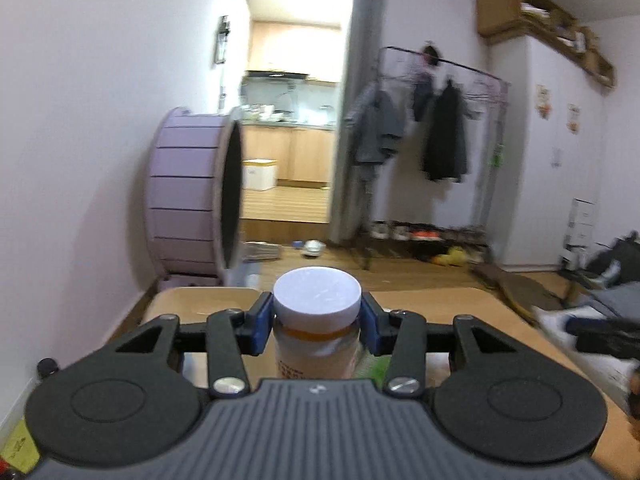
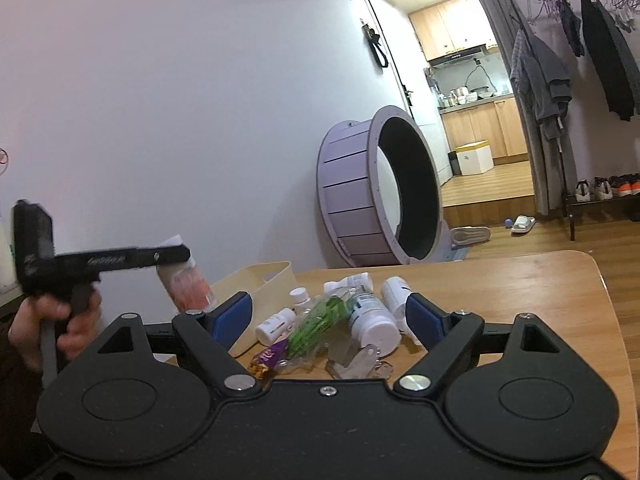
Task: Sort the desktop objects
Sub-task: 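Lower the pill bottle with the left tool into the basket and open, then reach the right tool to the black binder clip and grasp it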
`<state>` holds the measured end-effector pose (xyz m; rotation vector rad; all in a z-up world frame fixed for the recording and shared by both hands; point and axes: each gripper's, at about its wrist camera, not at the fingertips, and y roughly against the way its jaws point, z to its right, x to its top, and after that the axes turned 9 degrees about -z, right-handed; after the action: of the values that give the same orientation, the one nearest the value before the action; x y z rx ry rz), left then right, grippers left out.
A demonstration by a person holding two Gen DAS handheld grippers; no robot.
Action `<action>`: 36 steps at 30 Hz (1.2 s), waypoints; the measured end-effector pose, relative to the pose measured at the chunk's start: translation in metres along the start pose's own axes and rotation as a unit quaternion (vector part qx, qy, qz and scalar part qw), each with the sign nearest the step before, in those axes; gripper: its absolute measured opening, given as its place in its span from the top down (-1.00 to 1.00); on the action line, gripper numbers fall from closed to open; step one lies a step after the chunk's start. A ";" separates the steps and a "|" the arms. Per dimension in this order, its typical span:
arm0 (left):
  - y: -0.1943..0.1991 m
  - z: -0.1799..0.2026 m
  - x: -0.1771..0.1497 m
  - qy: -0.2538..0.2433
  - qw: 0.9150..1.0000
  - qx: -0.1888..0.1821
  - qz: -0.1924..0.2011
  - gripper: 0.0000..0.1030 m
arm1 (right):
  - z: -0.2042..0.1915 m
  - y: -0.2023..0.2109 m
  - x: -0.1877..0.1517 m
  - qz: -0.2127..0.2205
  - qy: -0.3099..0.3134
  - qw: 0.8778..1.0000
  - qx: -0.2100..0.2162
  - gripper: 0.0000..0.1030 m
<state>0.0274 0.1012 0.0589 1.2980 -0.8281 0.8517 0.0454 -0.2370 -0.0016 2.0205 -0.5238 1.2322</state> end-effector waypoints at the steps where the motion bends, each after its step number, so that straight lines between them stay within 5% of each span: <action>1: -0.009 -0.007 0.000 0.006 1.000 0.010 -0.006 0.14 | 0.001 -0.001 0.000 0.001 -0.001 1.000 -0.005 -0.62; 12: -0.059 -0.040 -0.012 0.027 0.996 0.064 -0.054 0.13 | 0.006 -0.015 -0.003 -0.017 0.003 0.999 -0.030 -0.63; 18: -0.040 -0.033 -0.013 0.007 0.996 0.080 -0.031 -0.18 | 0.004 -0.024 -0.004 -0.041 0.018 0.998 -0.044 -0.67; 25: -0.002 -0.005 -0.024 -0.014 1.000 0.021 -0.017 -0.26 | 0.002 -0.034 -0.007 -0.079 0.042 0.994 -0.056 -0.66; 36: 0.010 0.029 -0.058 -0.024 0.997 -0.035 -0.057 -0.26 | -0.008 -0.059 -0.012 -0.137 0.076 0.986 -0.058 -0.50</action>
<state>-0.0094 0.0692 0.0147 1.2957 -0.8068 0.6985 0.0738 -0.1920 -0.0306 1.8145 -0.2279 1.1470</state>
